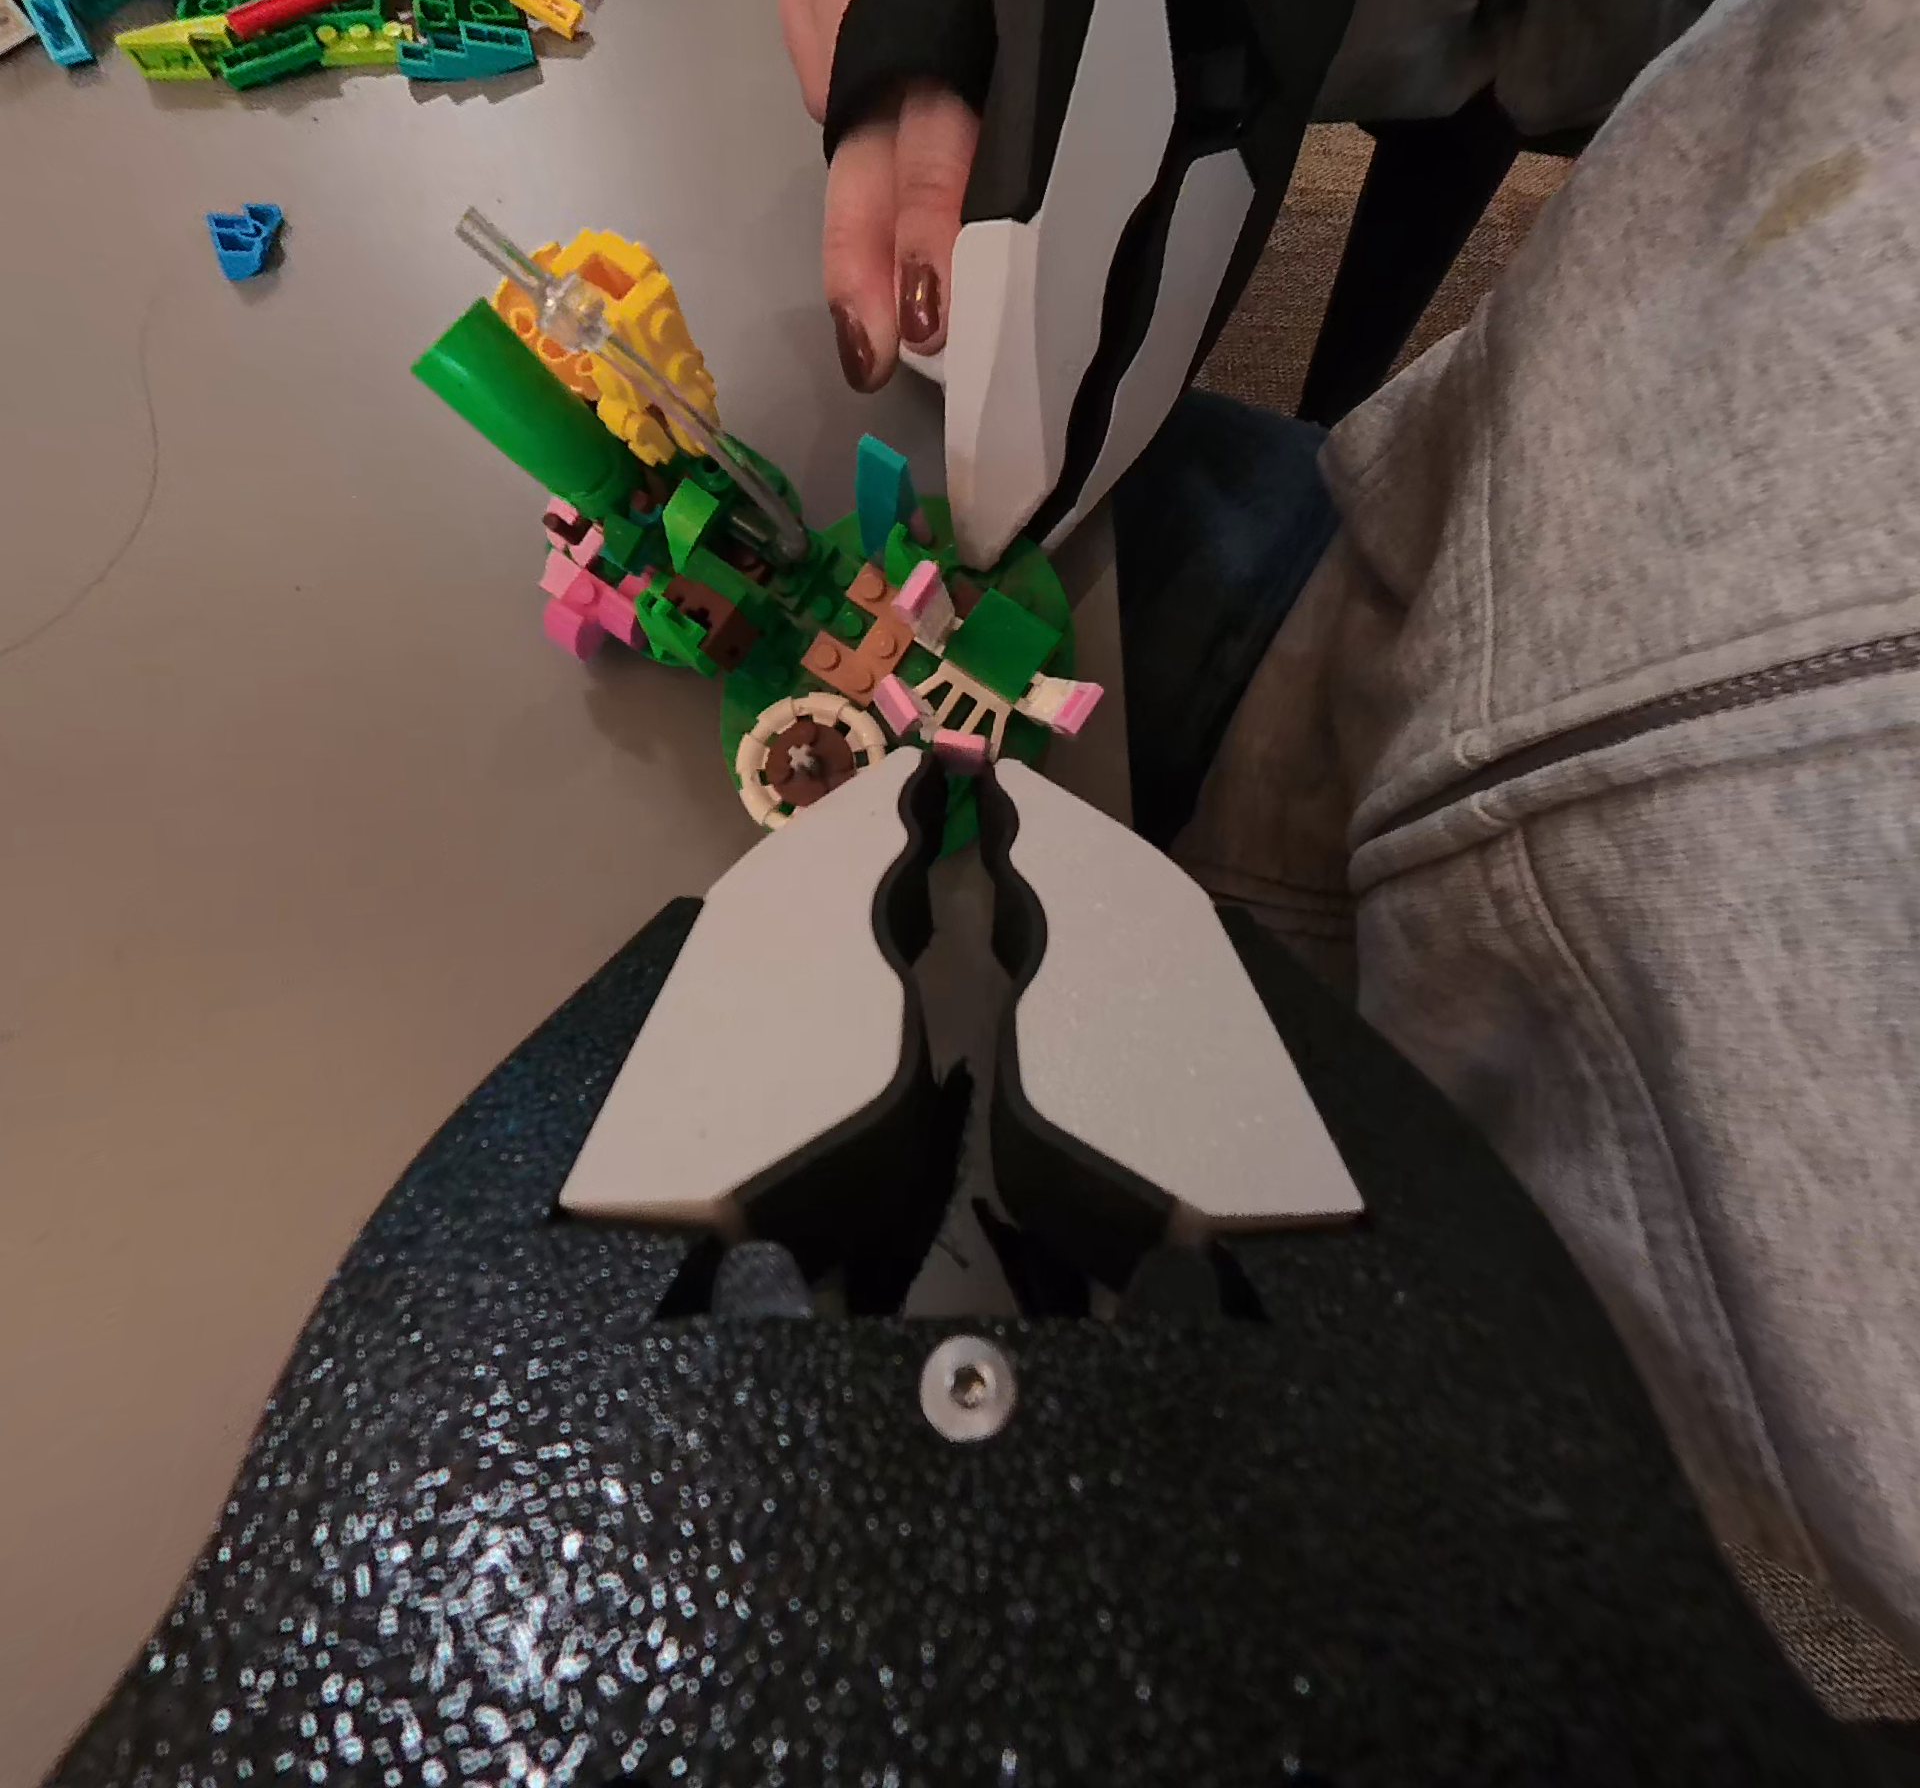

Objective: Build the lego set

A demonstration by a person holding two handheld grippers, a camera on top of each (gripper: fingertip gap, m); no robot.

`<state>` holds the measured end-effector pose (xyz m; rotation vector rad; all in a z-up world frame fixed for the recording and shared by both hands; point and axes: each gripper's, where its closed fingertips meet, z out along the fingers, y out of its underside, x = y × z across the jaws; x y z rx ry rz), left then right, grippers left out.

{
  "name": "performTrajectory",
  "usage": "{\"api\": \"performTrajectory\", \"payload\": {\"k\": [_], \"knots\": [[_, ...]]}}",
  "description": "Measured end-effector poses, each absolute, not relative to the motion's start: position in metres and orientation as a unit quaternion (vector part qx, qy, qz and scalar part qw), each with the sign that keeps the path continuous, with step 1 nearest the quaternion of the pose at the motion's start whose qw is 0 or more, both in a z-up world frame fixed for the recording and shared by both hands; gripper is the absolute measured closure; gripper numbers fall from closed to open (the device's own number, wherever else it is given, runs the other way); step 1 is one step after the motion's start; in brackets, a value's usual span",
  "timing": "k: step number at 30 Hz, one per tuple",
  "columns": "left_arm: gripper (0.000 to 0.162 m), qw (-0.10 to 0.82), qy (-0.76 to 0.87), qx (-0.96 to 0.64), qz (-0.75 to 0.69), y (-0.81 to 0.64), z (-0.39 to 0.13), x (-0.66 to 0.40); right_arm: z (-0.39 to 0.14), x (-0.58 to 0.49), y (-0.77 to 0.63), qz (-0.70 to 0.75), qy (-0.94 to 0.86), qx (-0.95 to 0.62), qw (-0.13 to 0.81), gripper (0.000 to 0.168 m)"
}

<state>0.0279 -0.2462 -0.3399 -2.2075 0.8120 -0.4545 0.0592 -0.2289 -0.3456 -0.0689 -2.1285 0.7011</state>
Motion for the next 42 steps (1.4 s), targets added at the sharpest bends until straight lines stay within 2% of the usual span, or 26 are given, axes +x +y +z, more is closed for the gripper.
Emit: {"api": "performTrajectory", "payload": {"k": [14,17,22,29,36,42], "knots": [[0.155,0.357,0.328,-0.859,-0.167,-0.244,-0.338,0.029,-0.346,0.058,-0.228,0.278,-0.854,-0.027,0.439,0.162],[0.154,0.381,0.312,-0.854,-0.166,-0.240,-0.333,0.026,-0.343,0.057,-0.227,0.293,-0.849,-0.039,0.439,0.163],[0.142,0.435,0.293,-0.837,-0.159,-0.238,-0.315,0.018,-0.334,0.054,-0.225,0.326,-0.835,-0.062,0.440,0.163],[0.132,0.519,0.272,-0.800,-0.130,-0.235,-0.287,0.009,-0.300,0.046,-0.205,0.431,-0.774,-0.157,0.436,0.164],[0.124,0.566,0.273,-0.776,-0.050,-0.218,-0.281,0.008,-0.290,0.044,-0.191,0.483,-0.742,-0.200,0.420,0.164],[0.129,0.596,0.284,-0.751,-0.012,-0.206,-0.284,0.016,-0.289,0.044,-0.189,0.491,-0.737,-0.205,0.416,0.164]]}}
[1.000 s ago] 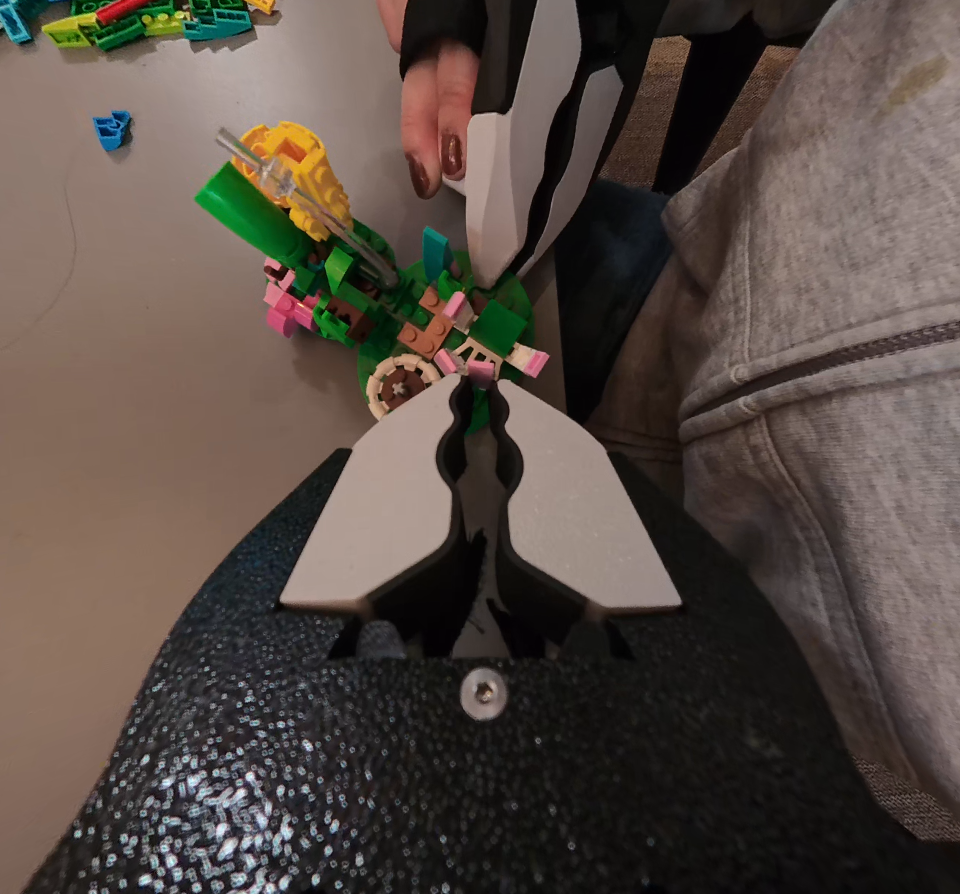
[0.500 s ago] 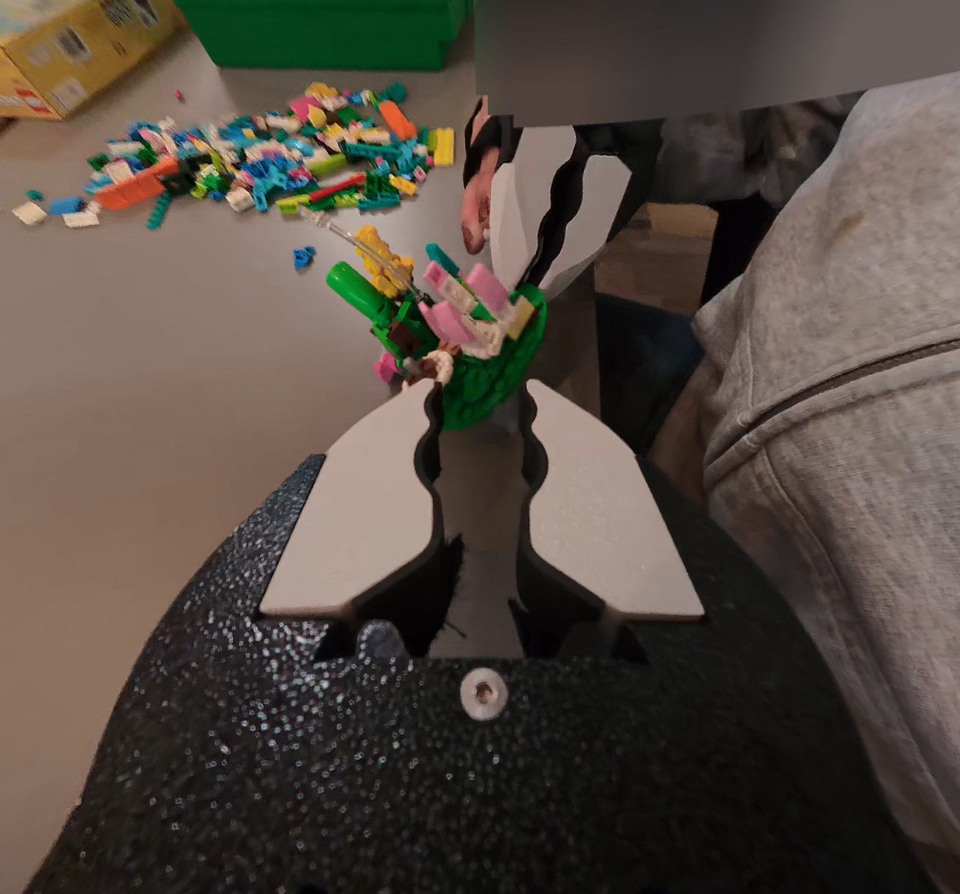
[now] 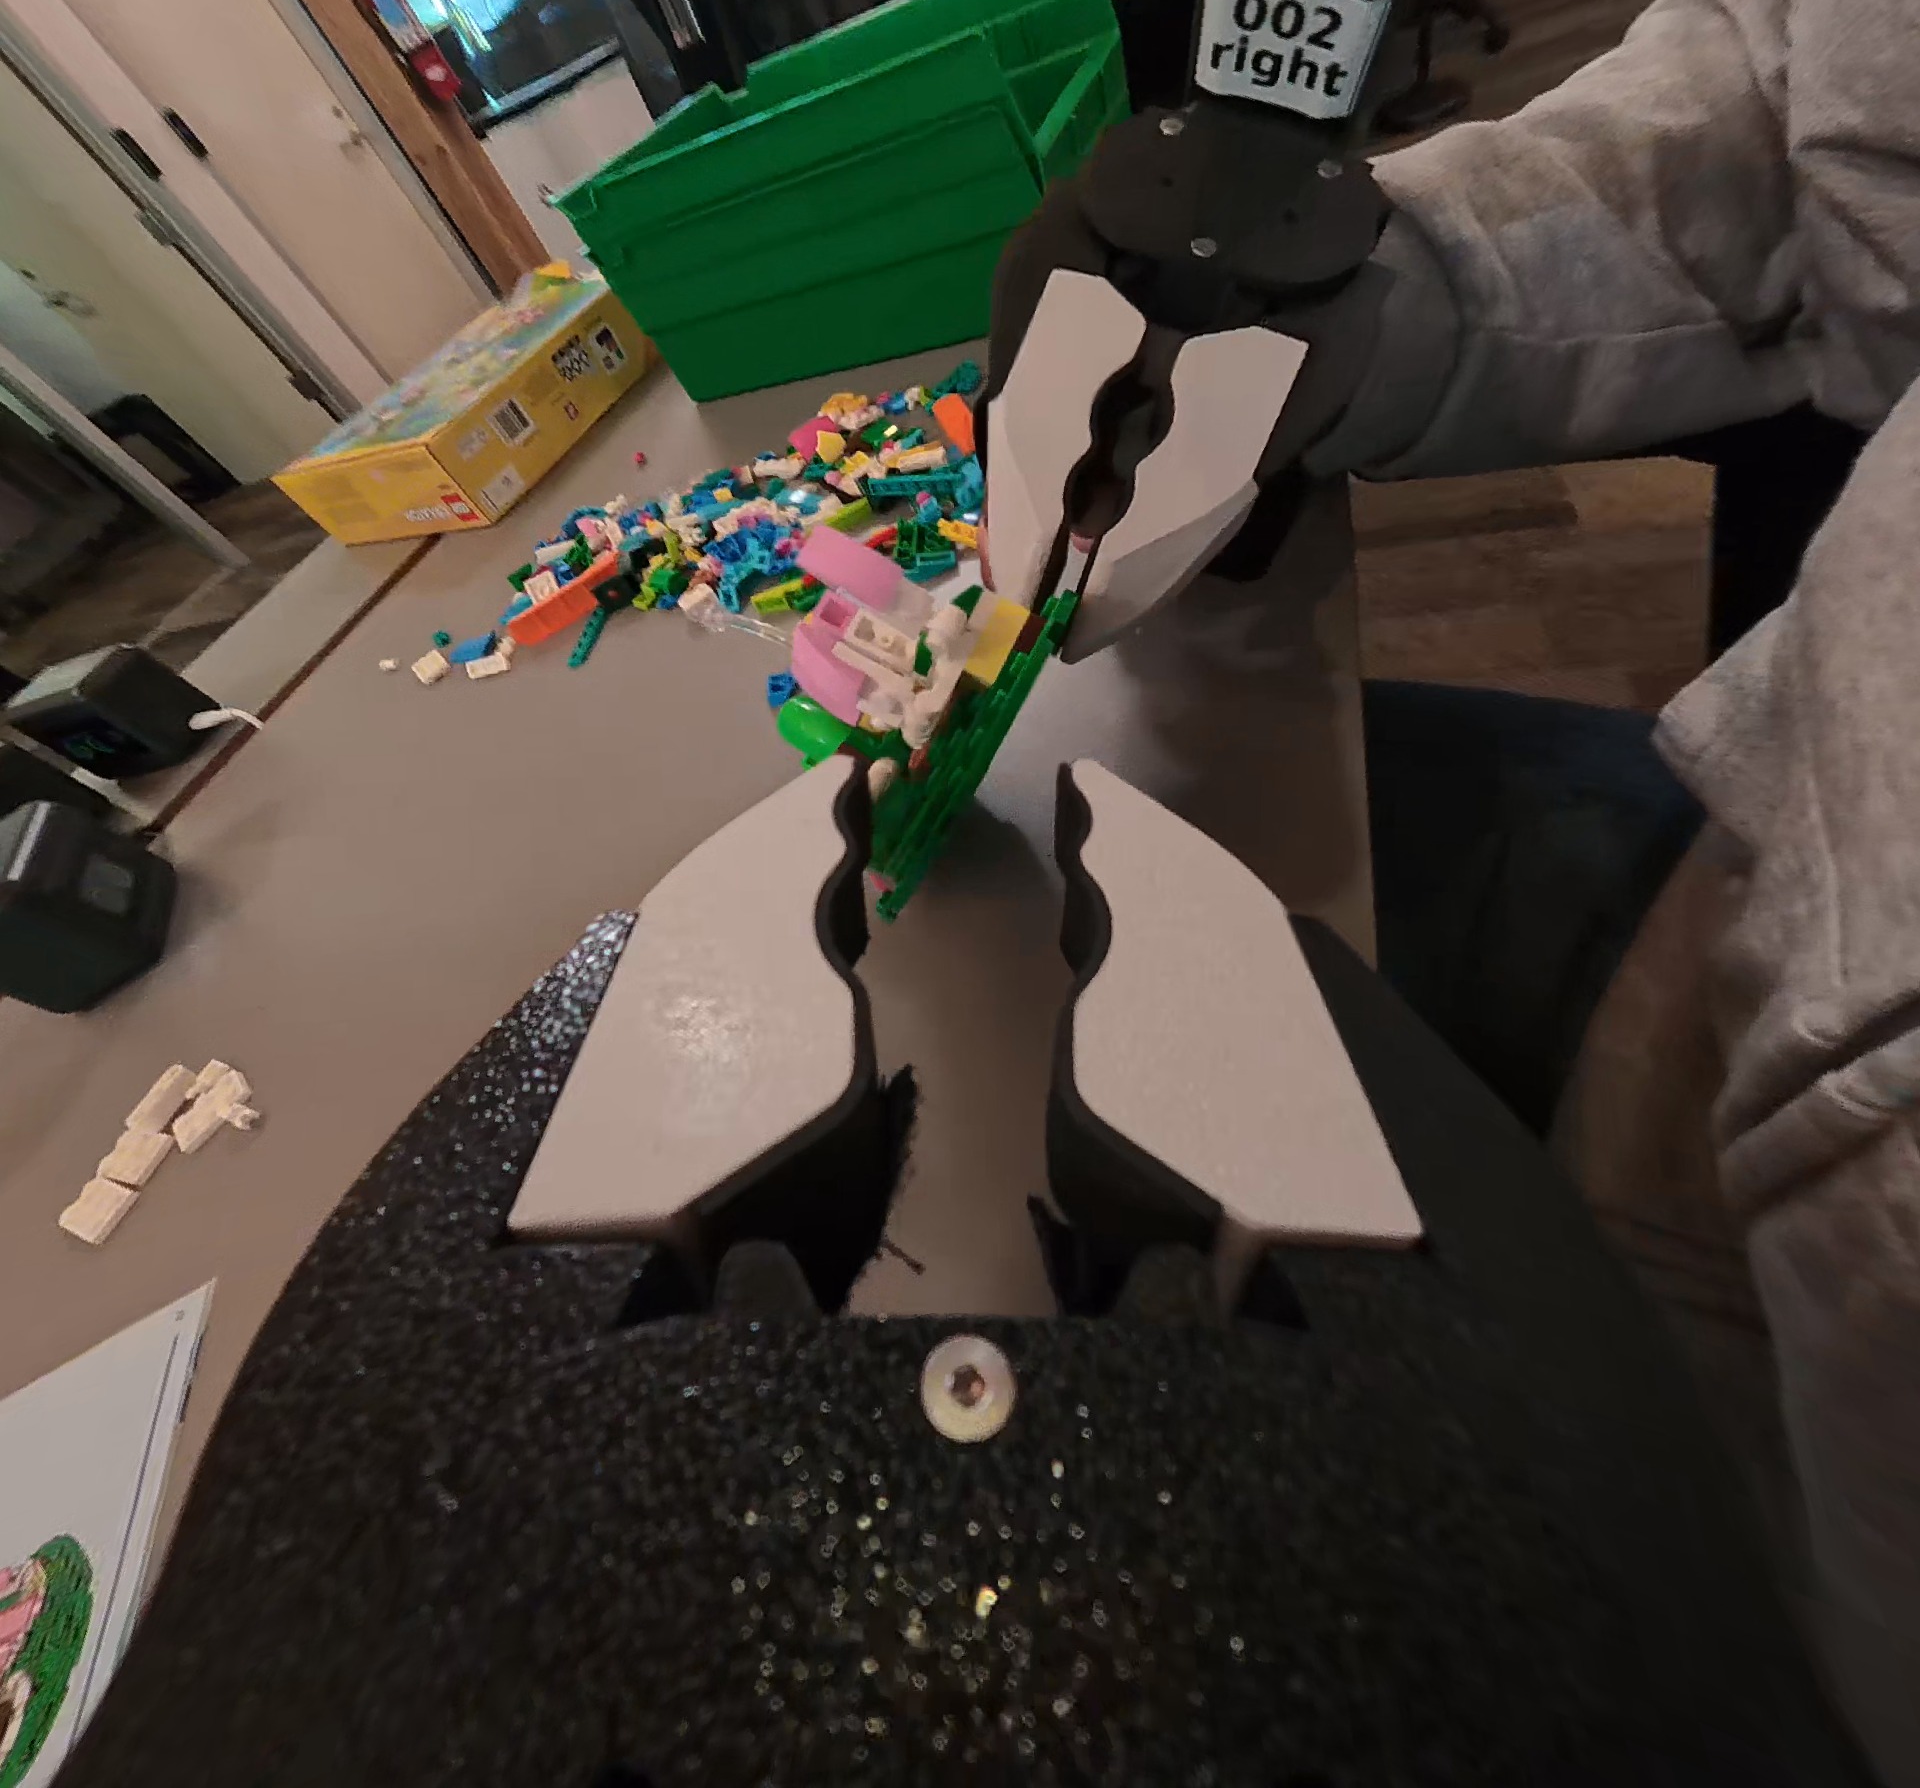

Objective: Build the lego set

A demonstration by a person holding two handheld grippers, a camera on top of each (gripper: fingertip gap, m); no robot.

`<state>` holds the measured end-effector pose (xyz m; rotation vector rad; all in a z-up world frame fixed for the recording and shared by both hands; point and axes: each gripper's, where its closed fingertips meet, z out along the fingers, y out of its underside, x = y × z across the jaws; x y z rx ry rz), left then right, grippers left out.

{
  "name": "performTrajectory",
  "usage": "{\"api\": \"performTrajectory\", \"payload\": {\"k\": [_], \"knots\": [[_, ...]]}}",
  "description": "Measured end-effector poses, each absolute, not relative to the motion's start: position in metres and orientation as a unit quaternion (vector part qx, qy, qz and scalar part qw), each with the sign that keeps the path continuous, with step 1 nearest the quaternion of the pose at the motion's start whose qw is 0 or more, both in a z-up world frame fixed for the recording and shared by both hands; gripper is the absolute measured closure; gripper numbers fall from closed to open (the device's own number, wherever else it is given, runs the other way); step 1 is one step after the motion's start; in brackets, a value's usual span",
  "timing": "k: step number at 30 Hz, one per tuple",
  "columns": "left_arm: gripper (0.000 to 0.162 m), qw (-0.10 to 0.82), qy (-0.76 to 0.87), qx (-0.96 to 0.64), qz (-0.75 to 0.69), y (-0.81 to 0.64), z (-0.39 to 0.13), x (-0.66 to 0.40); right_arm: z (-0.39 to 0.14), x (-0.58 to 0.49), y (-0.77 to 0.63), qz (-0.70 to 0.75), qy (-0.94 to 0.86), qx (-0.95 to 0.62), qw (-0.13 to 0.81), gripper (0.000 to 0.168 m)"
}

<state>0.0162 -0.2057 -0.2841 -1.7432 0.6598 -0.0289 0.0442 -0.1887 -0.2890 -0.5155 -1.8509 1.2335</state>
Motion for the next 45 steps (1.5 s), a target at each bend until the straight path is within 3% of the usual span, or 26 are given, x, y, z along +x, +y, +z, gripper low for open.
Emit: {"api": "performTrajectory", "payload": {"k": [12,45], "knots": [[0.145,0.628,0.299,-0.717,0.036,-0.195,-0.285,0.018,-0.290,0.045,-0.186,0.502,-0.735,-0.208,0.405,0.164],[0.148,0.654,0.306,-0.690,0.047,-0.197,-0.284,0.019,-0.294,0.039,-0.182,0.487,-0.747,-0.196,0.408,0.164]]}}
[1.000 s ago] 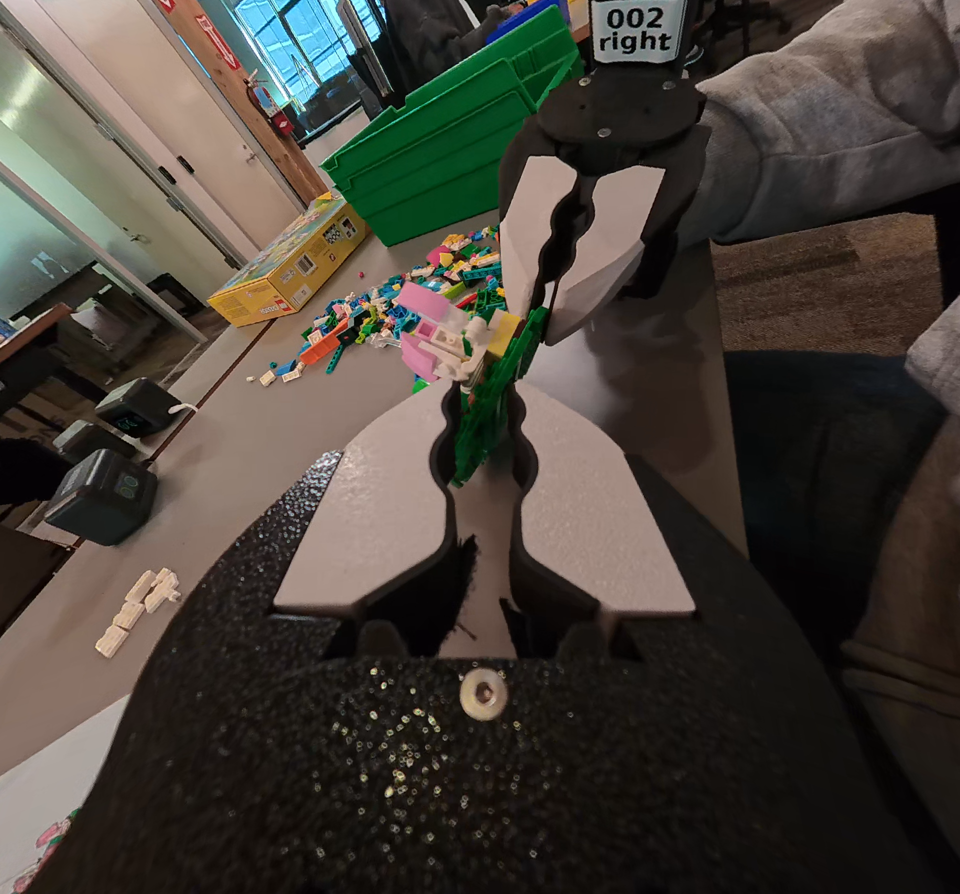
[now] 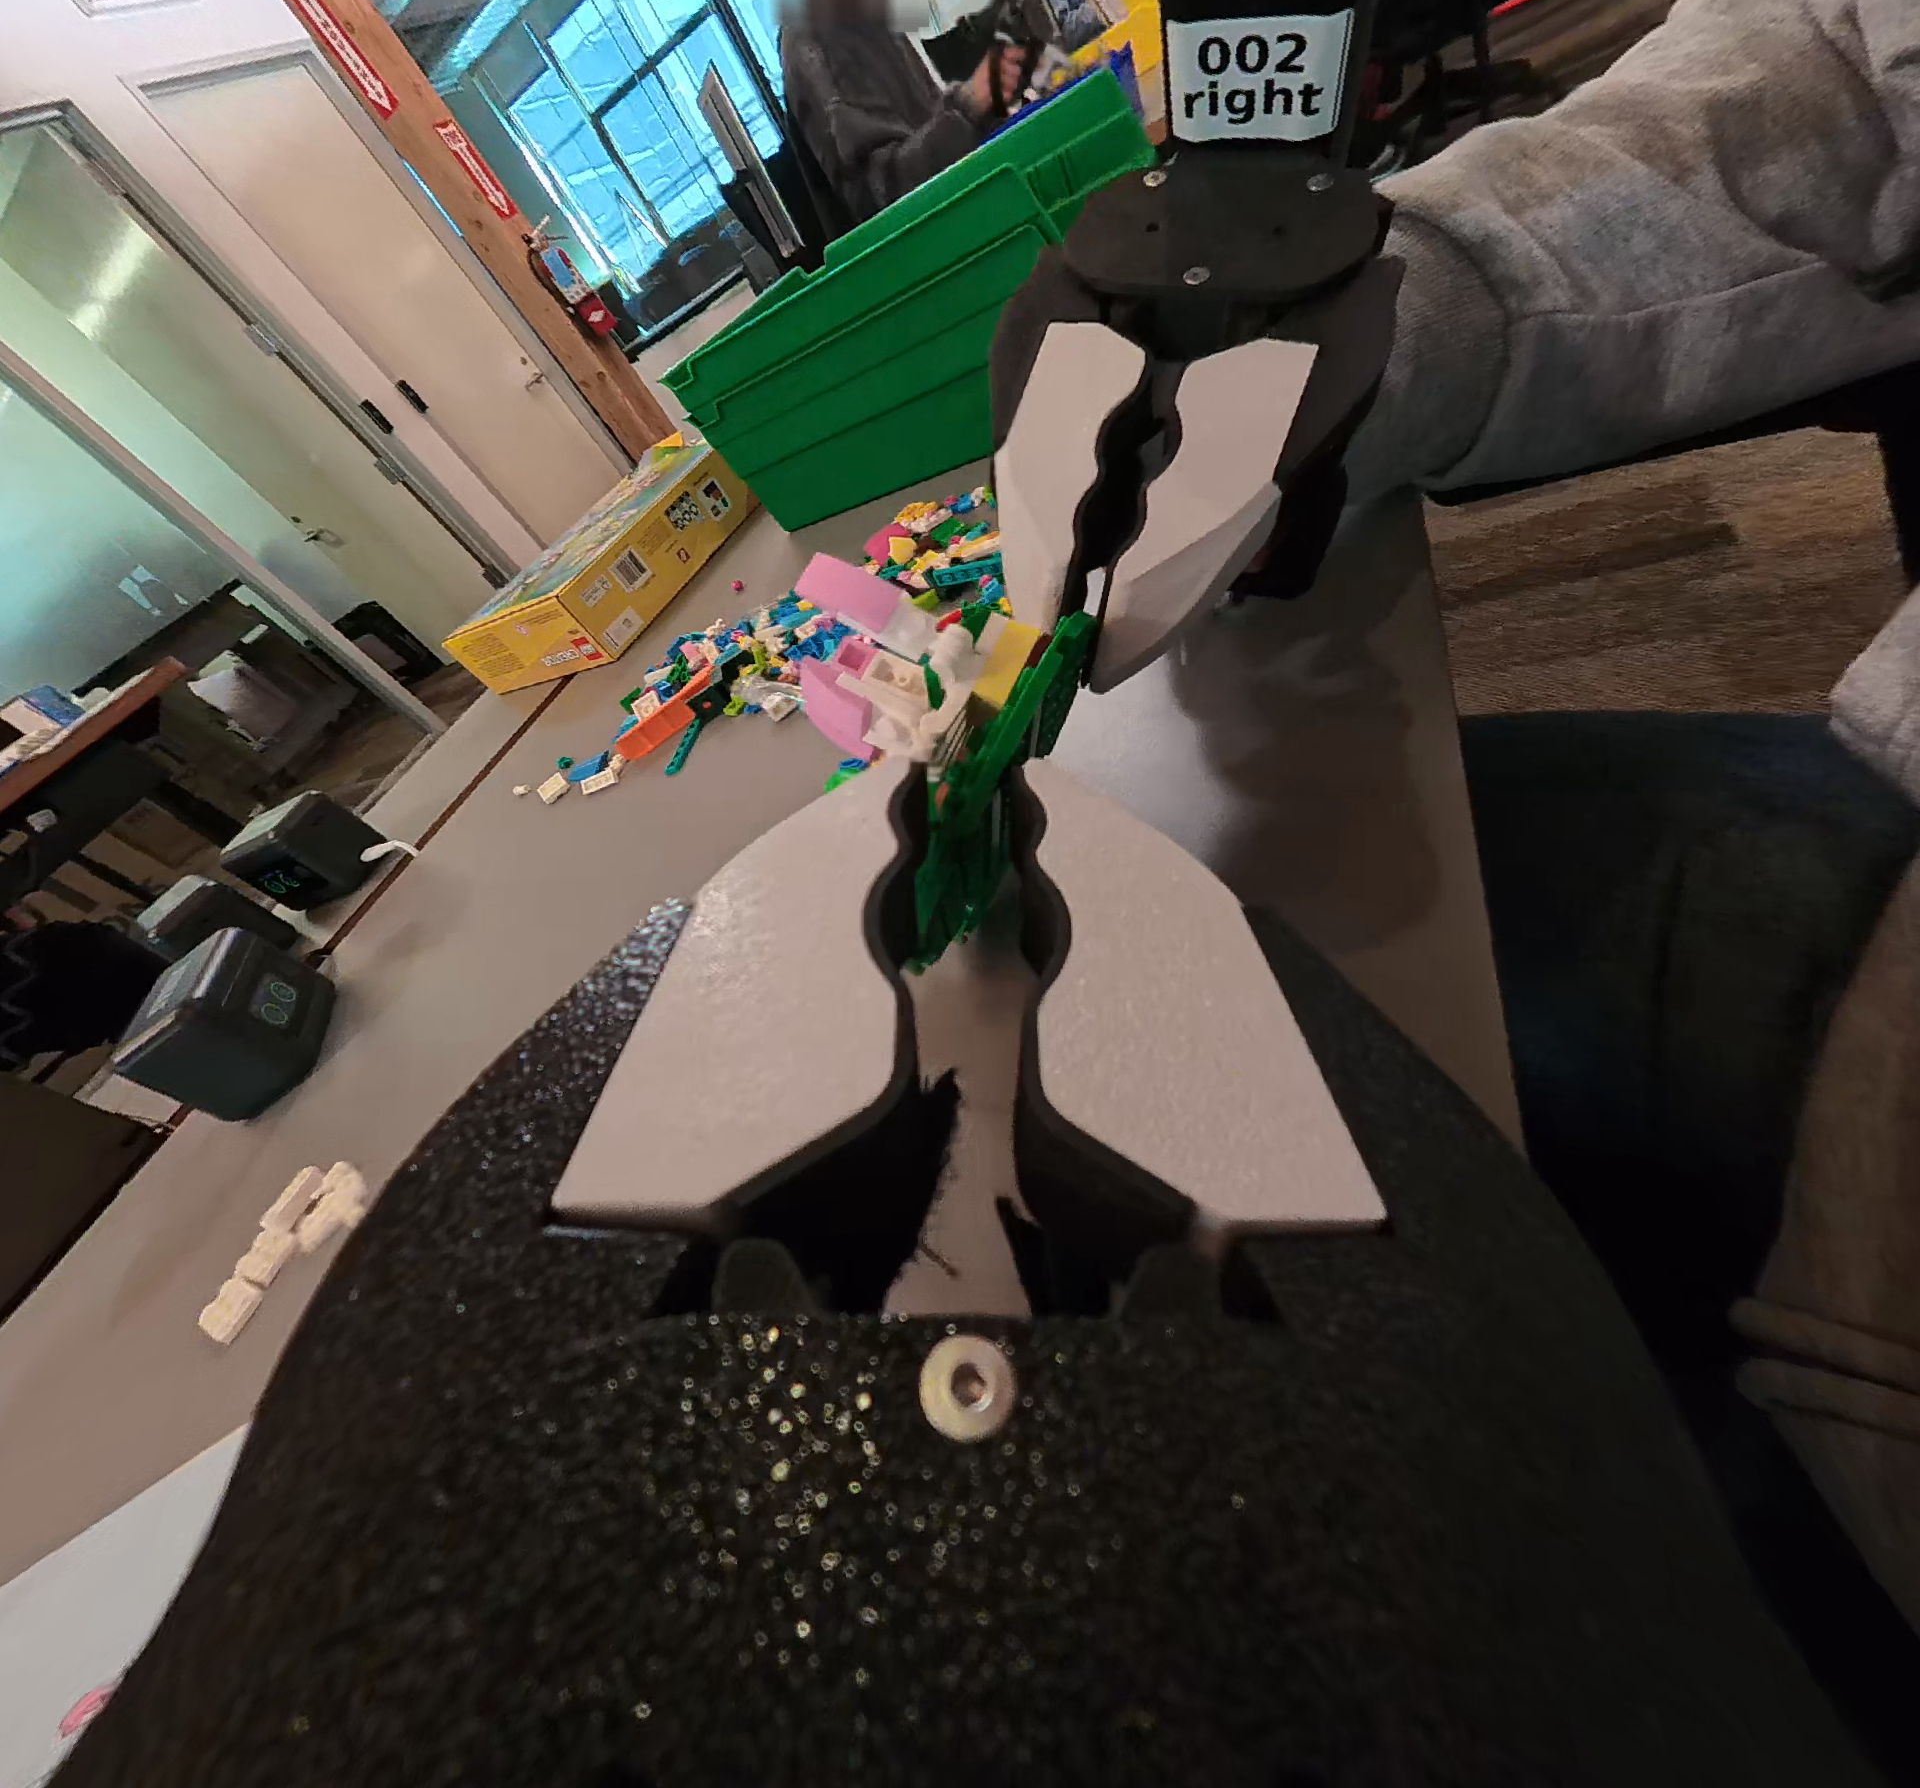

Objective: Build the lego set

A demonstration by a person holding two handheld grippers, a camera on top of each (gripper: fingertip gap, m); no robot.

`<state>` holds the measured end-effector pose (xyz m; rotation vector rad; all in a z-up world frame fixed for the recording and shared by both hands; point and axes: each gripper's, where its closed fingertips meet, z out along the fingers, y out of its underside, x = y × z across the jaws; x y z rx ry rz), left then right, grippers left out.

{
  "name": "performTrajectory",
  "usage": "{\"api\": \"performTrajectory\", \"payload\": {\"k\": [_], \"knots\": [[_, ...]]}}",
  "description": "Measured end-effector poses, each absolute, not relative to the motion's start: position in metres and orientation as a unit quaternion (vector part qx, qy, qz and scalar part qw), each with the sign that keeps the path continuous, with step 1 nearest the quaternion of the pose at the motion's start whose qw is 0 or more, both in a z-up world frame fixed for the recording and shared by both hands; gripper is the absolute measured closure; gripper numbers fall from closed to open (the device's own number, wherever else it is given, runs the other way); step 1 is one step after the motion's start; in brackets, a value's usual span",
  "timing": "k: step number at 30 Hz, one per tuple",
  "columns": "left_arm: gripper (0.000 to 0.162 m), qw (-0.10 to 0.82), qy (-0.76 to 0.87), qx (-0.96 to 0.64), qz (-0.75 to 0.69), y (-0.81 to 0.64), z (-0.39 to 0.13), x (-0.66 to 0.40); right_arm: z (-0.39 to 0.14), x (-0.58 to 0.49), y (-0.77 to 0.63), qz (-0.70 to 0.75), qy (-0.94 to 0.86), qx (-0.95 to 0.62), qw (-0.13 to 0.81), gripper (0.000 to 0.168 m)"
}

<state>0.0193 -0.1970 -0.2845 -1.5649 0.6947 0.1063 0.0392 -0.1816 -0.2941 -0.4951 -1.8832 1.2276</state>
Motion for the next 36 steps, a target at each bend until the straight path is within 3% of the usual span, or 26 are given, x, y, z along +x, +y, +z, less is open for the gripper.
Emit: {"api": "performTrajectory", "payload": {"k": [18,24,36], "knots": [[0.159,0.509,0.424,-0.696,0.276,-0.186,-0.329,-0.012,-0.330,0.018,-0.162,0.229,-0.810,-0.095,0.532,0.163],[0.159,0.472,0.397,-0.727,0.301,-0.171,-0.333,-0.035,-0.335,0.016,-0.155,0.219,-0.814,-0.134,0.520,0.147],[0.159,0.394,0.356,-0.787,0.315,-0.160,-0.354,-0.074,-0.316,0.019,-0.145,0.245,-0.759,-0.164,0.581,0.147]]}}
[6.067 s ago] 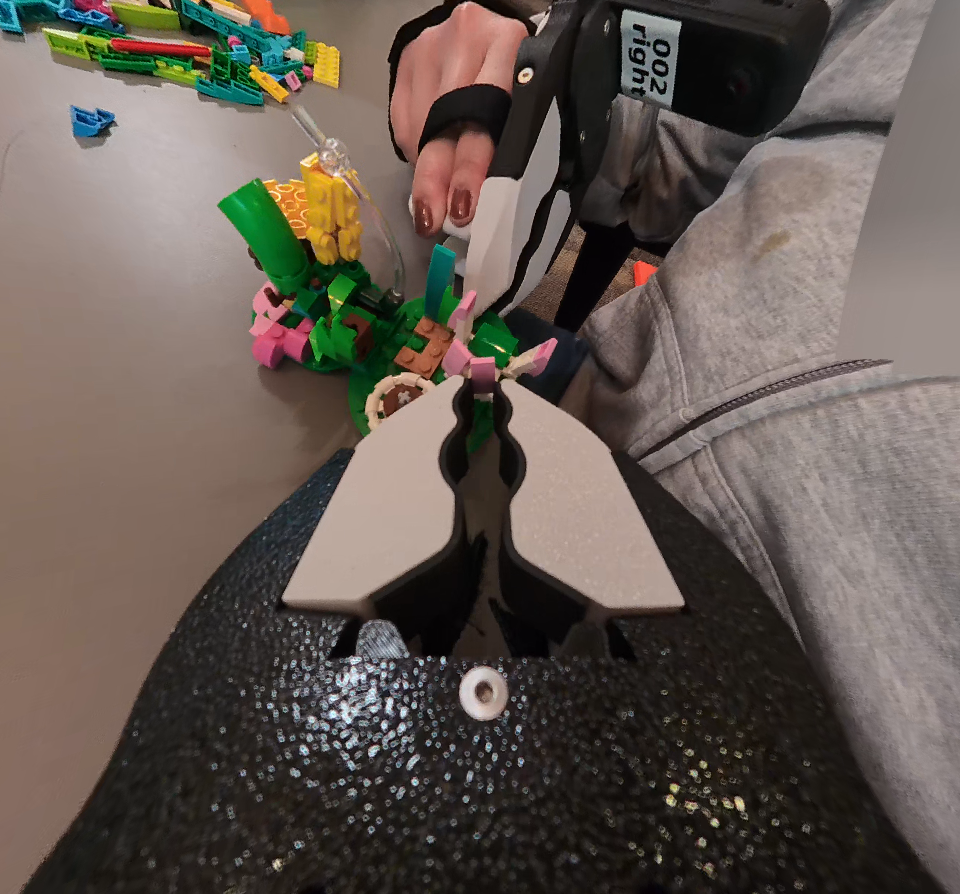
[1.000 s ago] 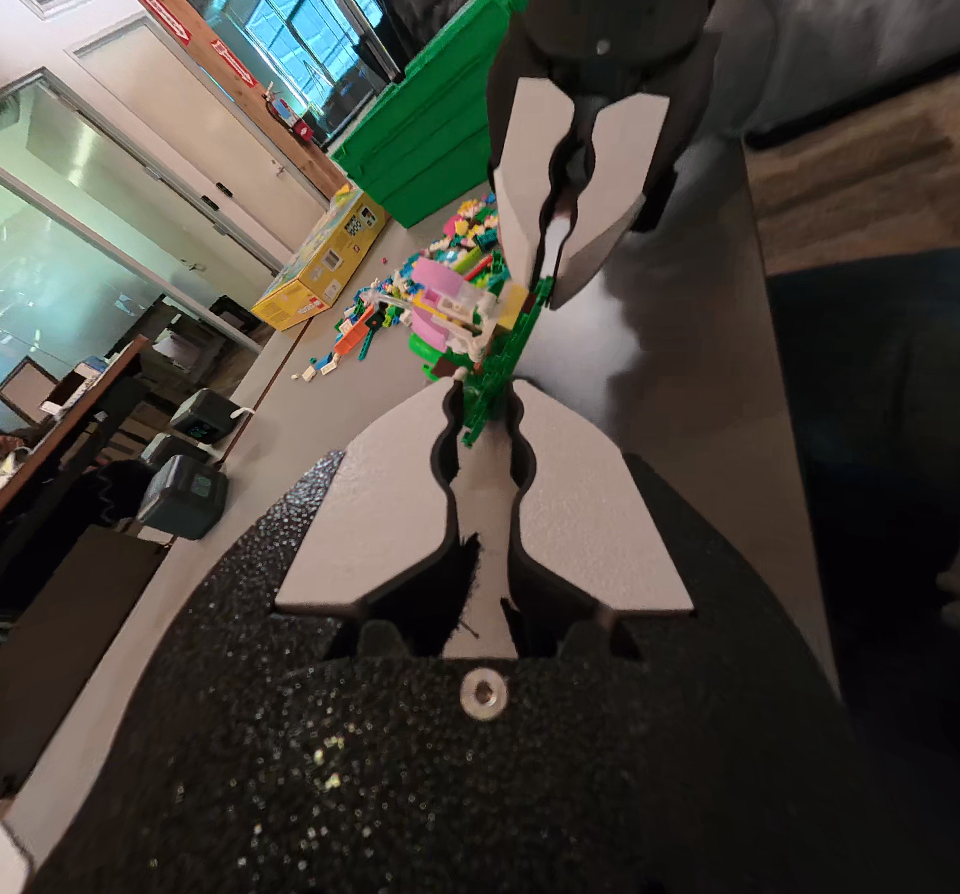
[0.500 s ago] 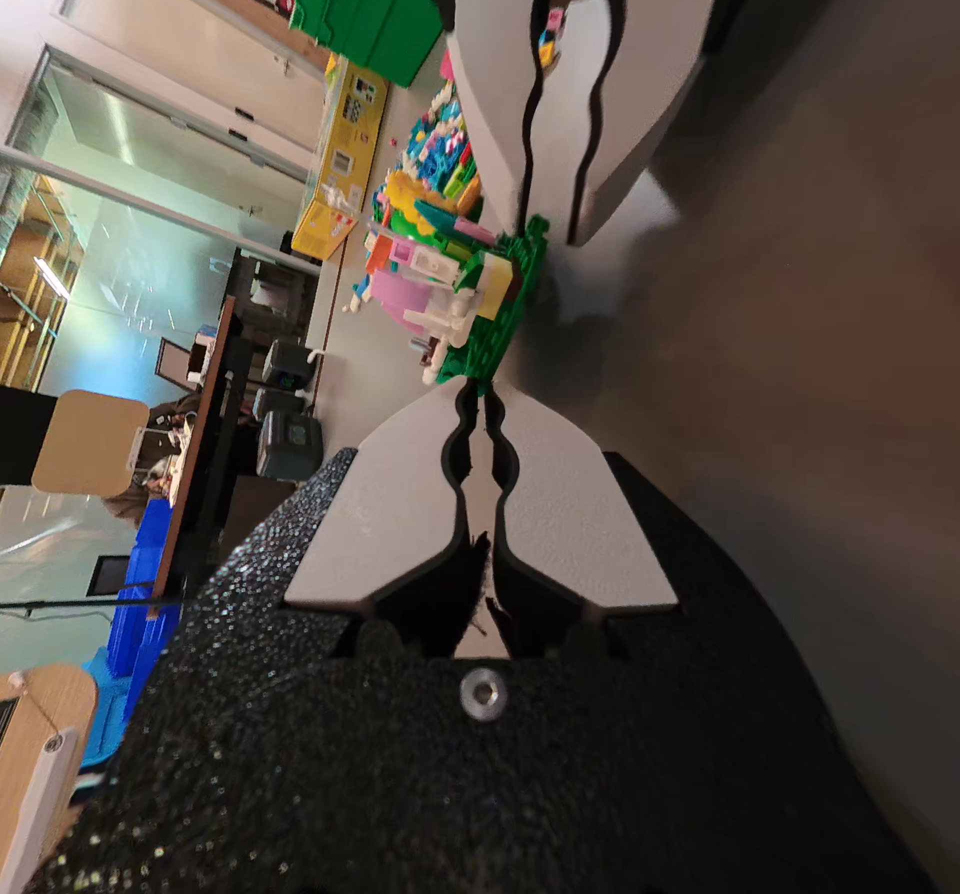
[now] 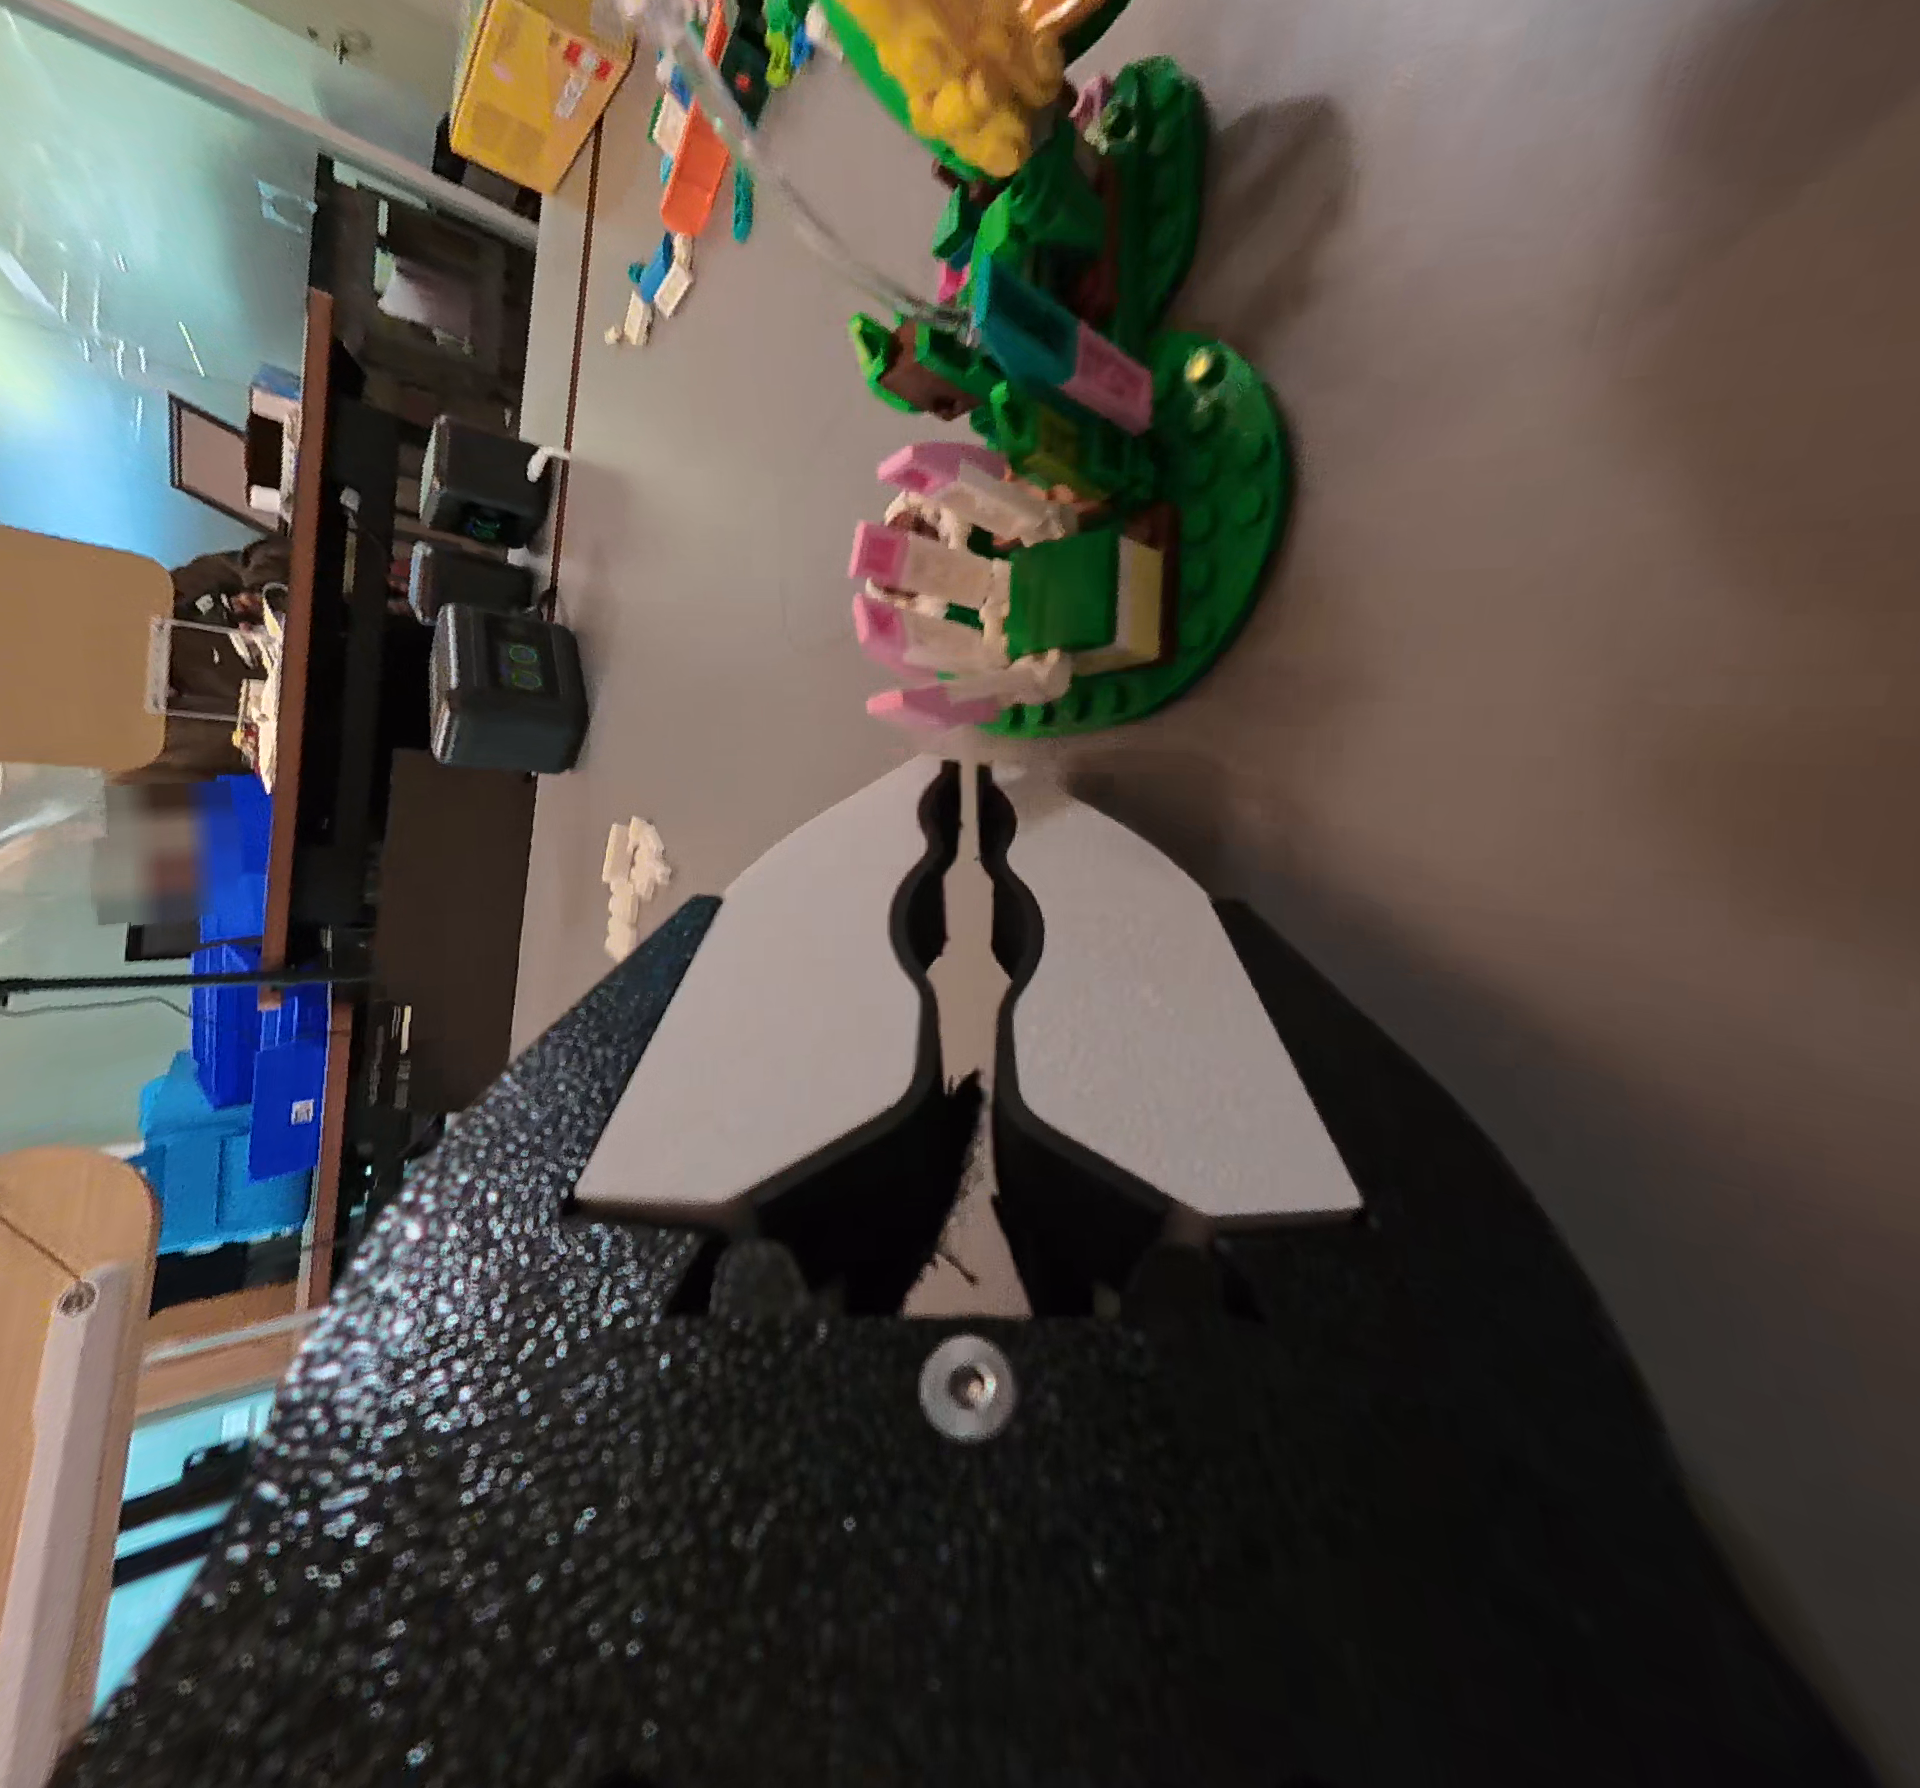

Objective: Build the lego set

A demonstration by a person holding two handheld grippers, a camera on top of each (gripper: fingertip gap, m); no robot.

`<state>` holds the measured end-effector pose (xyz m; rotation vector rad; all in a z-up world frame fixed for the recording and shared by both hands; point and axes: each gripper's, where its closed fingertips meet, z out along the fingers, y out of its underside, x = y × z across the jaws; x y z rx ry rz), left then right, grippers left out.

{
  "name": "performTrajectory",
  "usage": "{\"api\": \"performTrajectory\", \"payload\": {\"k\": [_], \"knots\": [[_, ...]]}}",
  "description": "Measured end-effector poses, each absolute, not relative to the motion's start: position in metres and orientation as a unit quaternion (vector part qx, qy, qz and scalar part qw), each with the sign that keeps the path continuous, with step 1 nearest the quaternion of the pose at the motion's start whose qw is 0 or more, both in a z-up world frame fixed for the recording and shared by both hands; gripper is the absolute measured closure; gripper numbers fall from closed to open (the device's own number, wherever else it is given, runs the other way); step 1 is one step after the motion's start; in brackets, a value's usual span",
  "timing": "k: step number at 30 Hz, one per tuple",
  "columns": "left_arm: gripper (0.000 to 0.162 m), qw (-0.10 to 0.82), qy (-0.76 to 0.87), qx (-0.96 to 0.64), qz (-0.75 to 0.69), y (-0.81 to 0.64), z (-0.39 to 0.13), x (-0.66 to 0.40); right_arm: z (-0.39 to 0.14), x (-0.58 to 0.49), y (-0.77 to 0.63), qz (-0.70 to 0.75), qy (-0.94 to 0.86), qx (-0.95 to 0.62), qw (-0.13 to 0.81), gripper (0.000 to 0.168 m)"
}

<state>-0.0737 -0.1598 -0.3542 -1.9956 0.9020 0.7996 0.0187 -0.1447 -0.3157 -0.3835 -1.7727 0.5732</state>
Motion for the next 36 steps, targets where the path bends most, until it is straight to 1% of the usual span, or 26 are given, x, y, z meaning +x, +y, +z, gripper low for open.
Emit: {"api": "performTrajectory", "payload": {"k": [6,11,14,17,19,24,25,27,28,29,32,34,36], "knots": [[0.152,0.409,0.261,-0.816,0.315,-0.194,-0.338,-0.105,-0.280,0.026,-0.138,0.300,-0.669,-0.182,0.655,0.151],[0.147,0.485,0.096,-0.821,0.284,-0.229,-0.314,-0.146,-0.253,0.029,-0.111,0.325,-0.583,-0.250,0.701,0.158],[0.145,0.542,0.033,-0.811,0.218,-0.239,-0.305,-0.155,-0.251,0.028,-0.094,0.337,-0.559,-0.295,0.698,0.161],[0.143,0.599,0.052,-0.792,0.102,-0.232,-0.298,-0.129,-0.251,0.027,-0.081,0.343,-0.544,-0.323,0.694,0.162],[0.141,0.618,0.062,-0.782,0.058,-0.226,-0.294,-0.116,-0.250,0.028,-0.075,0.348,-0.534,-0.337,0.693,0.162],[0.144,0.595,0.014,-0.796,0.108,-0.226,-0.298,-0.145,-0.249,0.031,-0.067,0.346,-0.521,-0.353,0.696,0.163],[0.143,0.584,0.001,-0.803,0.118,-0.228,-0.300,-0.154,-0.249,0.031,-0.067,0.346,-0.521,-0.354,0.696,0.163],[0.137,0.553,-0.023,-0.821,0.143,-0.233,-0.307,-0.175,-0.250,0.030,-0.067,0.347,-0.523,-0.356,0.693,0.163],[0.129,0.535,-0.030,-0.830,0.157,-0.234,-0.310,-0.185,-0.251,0.030,-0.066,0.348,-0.523,-0.357,0.691,0.163],[0.124,0.519,-0.030,-0.838,0.170,-0.235,-0.312,-0.194,-0.251,0.029,-0.066,0.349,-0.524,-0.358,0.690,0.163],[0.115,0.470,-0.013,-0.861,0.196,-0.232,-0.317,-0.216,-0.252,0.029,-0.065,0.351,-0.525,-0.360,0.687,0.164],[0.113,0.457,-0.003,-0.869,0.191,-0.226,-0.318,-0.225,-0.253,0.029,-0.064,0.350,-0.526,-0.360,0.686,0.164],[0.116,0.436,0.009,-0.883,0.174,-0.221,-0.324,-0.230,-0.253,0.029,-0.064,0.348,-0.527,-0.360,0.687,0.164]]}}
